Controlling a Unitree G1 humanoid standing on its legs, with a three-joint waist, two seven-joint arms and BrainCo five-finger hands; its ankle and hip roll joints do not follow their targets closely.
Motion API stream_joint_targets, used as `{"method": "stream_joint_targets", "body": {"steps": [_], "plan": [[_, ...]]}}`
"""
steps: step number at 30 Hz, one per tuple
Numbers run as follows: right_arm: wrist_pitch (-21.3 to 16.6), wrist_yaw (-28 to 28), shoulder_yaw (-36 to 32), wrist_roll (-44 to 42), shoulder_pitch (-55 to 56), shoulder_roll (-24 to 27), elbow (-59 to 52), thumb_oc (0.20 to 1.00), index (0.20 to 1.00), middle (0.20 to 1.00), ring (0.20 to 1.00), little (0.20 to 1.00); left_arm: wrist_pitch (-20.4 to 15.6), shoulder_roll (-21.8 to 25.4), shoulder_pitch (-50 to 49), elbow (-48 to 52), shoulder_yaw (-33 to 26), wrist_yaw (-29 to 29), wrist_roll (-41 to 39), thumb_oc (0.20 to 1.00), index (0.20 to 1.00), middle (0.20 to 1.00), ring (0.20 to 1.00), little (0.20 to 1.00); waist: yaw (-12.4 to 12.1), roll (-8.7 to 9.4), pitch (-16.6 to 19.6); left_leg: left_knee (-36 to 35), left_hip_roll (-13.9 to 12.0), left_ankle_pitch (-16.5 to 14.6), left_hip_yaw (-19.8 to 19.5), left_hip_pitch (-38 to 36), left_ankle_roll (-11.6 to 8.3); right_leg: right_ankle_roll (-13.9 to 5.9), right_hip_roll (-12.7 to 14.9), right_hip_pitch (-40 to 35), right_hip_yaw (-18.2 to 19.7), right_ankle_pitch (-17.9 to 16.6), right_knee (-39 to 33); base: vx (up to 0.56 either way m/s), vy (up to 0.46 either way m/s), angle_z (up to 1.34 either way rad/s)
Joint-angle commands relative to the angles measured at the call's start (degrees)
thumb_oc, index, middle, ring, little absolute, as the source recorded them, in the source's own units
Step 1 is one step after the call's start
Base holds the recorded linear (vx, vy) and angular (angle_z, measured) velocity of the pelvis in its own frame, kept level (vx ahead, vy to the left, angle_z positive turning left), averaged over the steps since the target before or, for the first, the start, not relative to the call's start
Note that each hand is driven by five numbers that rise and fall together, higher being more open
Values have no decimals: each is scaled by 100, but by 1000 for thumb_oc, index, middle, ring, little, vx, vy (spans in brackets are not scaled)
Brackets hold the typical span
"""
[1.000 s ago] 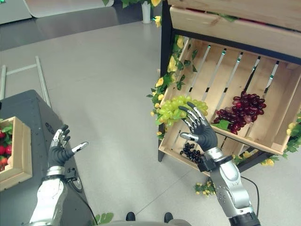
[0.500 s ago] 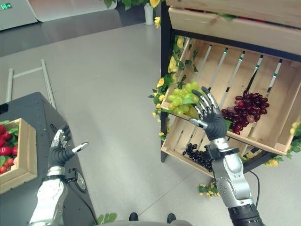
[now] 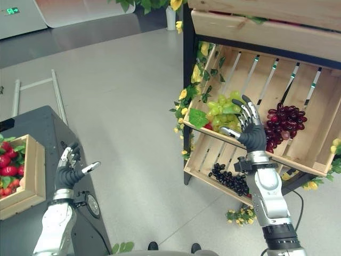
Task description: Pick up the fruits from the basket on one side to the basket on the other side
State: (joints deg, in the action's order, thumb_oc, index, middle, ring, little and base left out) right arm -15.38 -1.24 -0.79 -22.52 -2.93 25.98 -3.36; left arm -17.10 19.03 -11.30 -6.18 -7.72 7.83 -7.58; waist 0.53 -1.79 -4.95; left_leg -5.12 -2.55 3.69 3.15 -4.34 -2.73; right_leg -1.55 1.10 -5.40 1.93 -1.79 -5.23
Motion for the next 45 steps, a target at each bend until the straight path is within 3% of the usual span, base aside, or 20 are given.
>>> {"method": "stream_joint_targets", "body": {"steps": [1,11,18,31,36,39,45], "plan": [[-144,-69,-261,231,-679,118,270,1000,1000,1000,1000,1000,-254,449,166,-129,-7,-59,38,1000,1000,1000,1000,1000,-89,343,61,122,306,-589,-139,-300,184,-412,308,-102,-221,133,266,0,0,0],[173,-352,-171,474,-1078,202,1304,1000,1000,1000,1000,1000,-147,470,146,-100,44,-146,34,1000,1000,1000,1000,1000,-151,371,56,117,292,-580,-170,-293,180,-412,303,-127,-246,114,232,-3,0,0],[261,-349,-209,612,-1102,240,1215,1000,1000,1000,1000,1000,-105,459,123,-83,52,-212,25,1000,1000,1000,1000,1000,-152,375,50,119,297,-578,-185,-287,187,-409,304,-134,-260,117,238,0,0,0],[64,-27,-686,371,-690,284,116,1000,1000,1000,1000,1000,-106,388,169,-88,-88,-205,124,1000,1000,1000,1000,1000,-77,404,53,121,308,-580,-165,-289,187,-406,300,-98,-248,108,259,0,0,0],[147,213,-1185,538,-353,635,-296,1000,1000,1000,1000,1000,-99,342,153,-44,-198,-324,134,1000,1000,1000,1000,1000,-8,445,45,125,305,-585,-155,-266,189,-420,287,-51,-217,93,271,0,0,0],[121,437,-1705,265,-102,1129,-562,1000,1000,1000,1000,1000,-68,373,93,10,-273,-503,68,1000,1000,1000,1000,1000,67,530,36,135,282,-587,-122,-232,188,-438,277,9,-191,76,296,0,0,0],[98,754,-2042,-80,203,1349,-793,1000,1000,1000,1000,1000,-69,366,35,33,-278,-638,-4,1000,1000,1000,1000,1000,106,649,43,159,260,-604,-71,-175,187,-459,240,114,-139,42,330,-12,-1,-6]]}}
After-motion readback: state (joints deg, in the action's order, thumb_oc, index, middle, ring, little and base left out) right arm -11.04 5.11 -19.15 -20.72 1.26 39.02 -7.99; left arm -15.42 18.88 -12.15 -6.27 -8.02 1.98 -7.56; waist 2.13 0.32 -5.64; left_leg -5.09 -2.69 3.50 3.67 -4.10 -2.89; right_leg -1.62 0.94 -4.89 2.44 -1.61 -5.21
